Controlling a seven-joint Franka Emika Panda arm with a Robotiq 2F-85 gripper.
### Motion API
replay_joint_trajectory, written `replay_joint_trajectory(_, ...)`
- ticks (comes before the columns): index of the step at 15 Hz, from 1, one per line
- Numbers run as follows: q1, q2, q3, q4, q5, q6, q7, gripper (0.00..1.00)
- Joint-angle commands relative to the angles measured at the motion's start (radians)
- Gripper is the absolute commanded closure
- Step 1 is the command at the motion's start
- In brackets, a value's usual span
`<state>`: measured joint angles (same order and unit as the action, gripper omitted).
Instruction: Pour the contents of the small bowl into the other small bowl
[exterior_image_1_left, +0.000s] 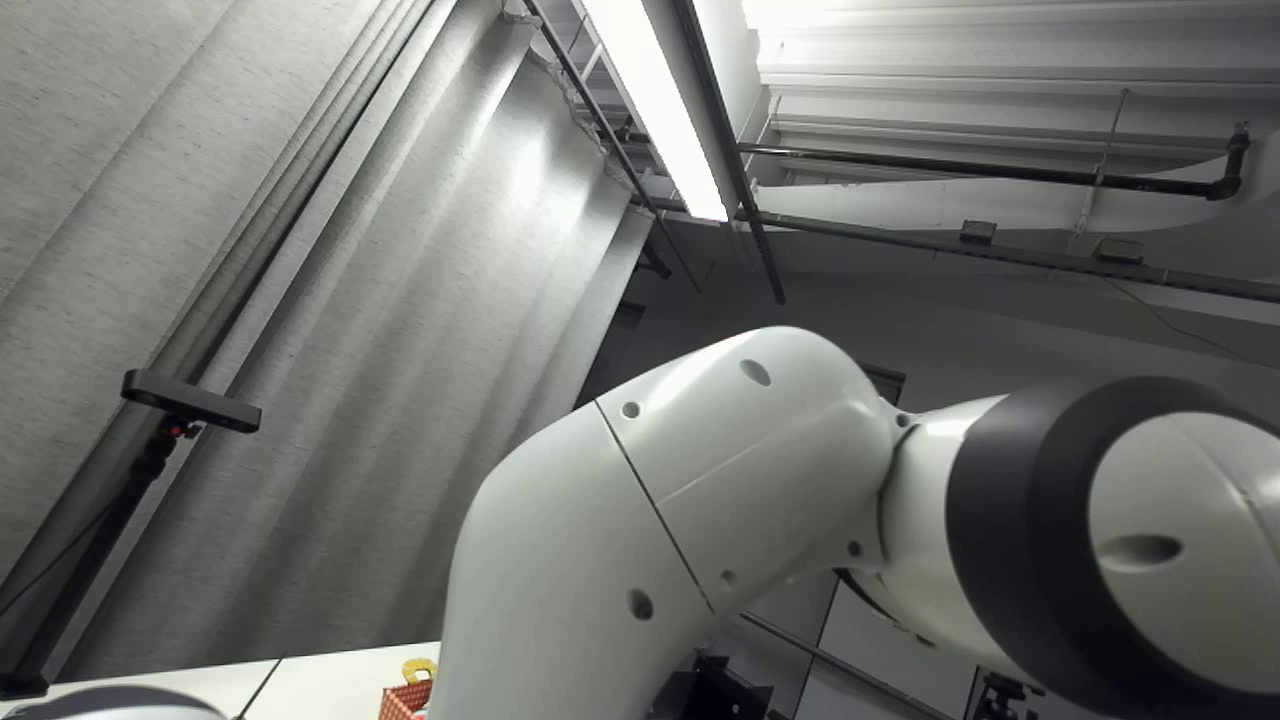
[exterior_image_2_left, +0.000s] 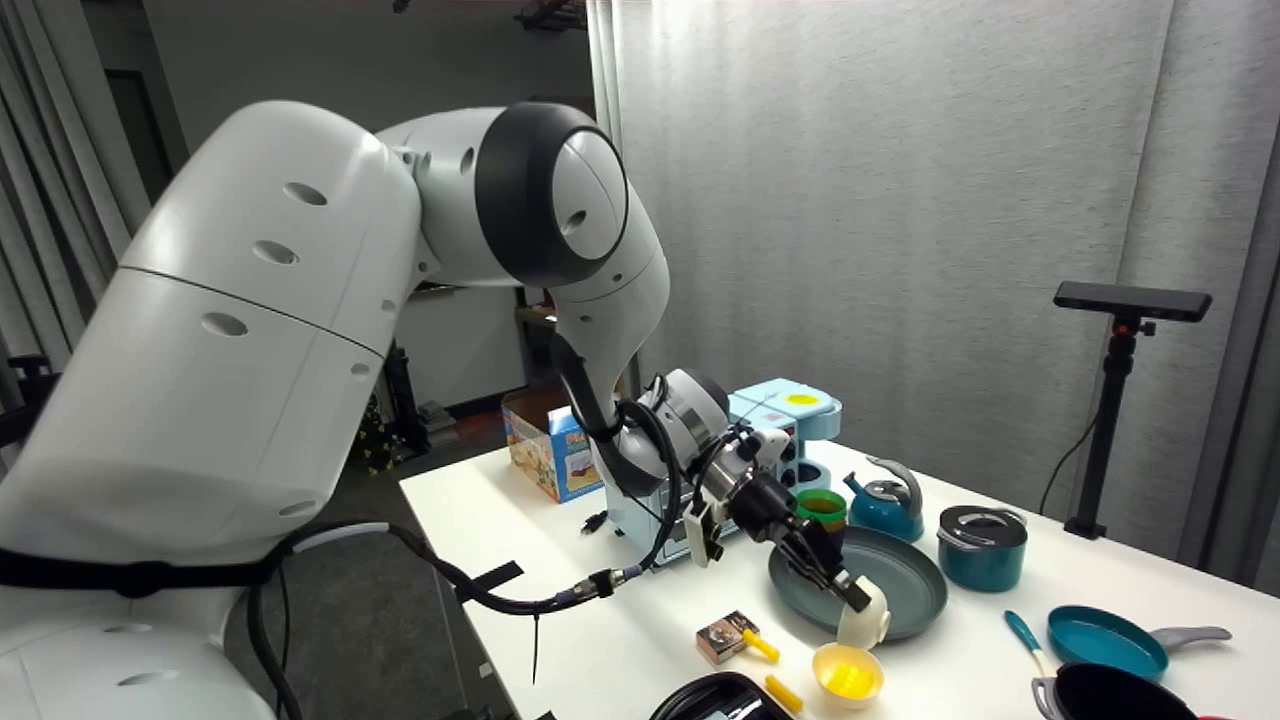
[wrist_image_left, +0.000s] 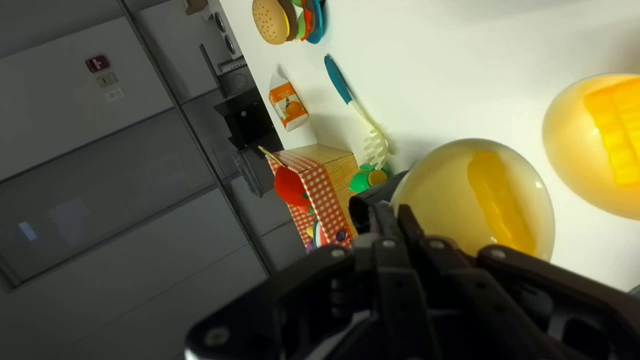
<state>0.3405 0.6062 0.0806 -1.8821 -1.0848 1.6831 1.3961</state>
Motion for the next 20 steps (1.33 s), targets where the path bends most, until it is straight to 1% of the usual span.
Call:
replay_joint_trajectory(1,0.011,-0.007,0.007,-0.007,-0.053,-0.058,0.056,0.99)
replay_joint_trajectory(9,0.010,-0.006,0.016,-0.009,-0.116,-0.074,0.121,0.99)
replay_joint_trajectory(11,0.022,-0.004,0.010,-0.009,-0.156,-0.106,0.137,0.99)
replay_joint_trajectory(14,0.018,-0.001,0.022,-0.007,-0.183,-0.155,0.147,0.99)
replay_joint_trajectory(20,0.005,0.001,0.044,-0.006,-0.177,-0.182,0.153,0.99)
